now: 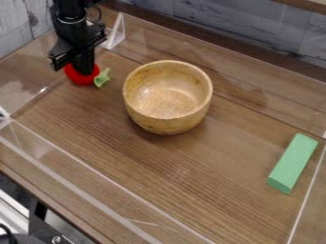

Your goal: Move the red fruit to the left side of the table

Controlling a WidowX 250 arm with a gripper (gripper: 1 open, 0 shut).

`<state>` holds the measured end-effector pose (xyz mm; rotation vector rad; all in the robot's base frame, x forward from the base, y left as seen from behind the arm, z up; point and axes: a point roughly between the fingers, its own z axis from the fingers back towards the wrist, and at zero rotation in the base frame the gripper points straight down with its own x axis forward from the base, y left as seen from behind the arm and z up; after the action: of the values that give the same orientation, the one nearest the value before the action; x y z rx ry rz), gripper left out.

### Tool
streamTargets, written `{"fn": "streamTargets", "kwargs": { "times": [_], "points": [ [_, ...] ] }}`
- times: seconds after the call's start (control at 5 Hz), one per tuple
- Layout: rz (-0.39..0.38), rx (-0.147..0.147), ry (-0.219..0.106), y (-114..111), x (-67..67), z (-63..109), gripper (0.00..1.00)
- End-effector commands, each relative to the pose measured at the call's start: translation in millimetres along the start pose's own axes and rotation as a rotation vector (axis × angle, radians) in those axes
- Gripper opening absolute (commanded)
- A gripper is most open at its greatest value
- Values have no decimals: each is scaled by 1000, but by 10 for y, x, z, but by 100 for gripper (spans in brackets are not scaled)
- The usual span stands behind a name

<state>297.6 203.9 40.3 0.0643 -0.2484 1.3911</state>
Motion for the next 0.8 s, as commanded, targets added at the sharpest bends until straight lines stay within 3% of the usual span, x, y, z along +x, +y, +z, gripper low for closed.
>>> {"fn": "streamTargets", "kwargs": {
  "times": [0.0,0.6],
  "points": [
    [32,11,-35,113,154,-27,0],
    [31,49,-69,206,114,-162,0]
  ]
}}
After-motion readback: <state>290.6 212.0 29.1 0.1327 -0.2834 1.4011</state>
